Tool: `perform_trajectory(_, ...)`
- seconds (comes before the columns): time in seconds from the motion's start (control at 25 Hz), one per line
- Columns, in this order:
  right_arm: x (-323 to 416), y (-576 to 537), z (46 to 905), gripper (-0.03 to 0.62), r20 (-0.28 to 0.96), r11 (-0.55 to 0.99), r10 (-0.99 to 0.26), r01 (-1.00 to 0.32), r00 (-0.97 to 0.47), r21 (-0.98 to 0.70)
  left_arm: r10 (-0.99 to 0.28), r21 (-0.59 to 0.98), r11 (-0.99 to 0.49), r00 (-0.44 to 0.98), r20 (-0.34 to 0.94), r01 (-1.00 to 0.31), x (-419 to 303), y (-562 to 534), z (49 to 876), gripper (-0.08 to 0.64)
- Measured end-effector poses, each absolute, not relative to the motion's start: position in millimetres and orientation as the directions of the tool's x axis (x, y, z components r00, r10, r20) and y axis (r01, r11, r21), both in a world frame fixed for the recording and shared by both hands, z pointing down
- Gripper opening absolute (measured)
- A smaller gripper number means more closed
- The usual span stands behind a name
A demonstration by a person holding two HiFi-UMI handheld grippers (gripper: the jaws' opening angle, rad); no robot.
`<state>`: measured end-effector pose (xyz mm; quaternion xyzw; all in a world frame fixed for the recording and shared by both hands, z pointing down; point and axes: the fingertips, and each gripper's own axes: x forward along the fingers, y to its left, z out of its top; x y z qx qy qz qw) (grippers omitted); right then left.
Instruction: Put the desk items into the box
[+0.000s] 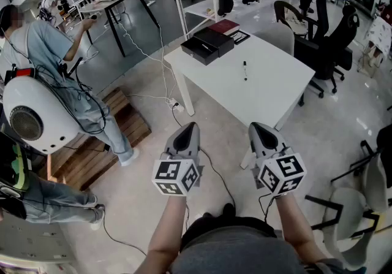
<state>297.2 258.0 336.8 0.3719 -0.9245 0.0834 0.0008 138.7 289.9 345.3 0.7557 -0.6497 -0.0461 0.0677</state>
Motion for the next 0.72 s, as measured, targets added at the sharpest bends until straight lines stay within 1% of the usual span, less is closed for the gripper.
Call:
perform_trajectory(0.28,303,253,337,0.003,0.062,0.684,-0.705,-0.701,-0.706,-0.203,-0.988,0.153,-0.143,0.150,0.034,-0.978,144,292,348,0.006)
perform_trajectory(0.72,313,246,345,0.005,0.081,0.659,-0.725,-0.723,-0.684,-0.208,-0.991,0.140,-0.117,0.125,0.045,-0.983,149,293,355,0.006)
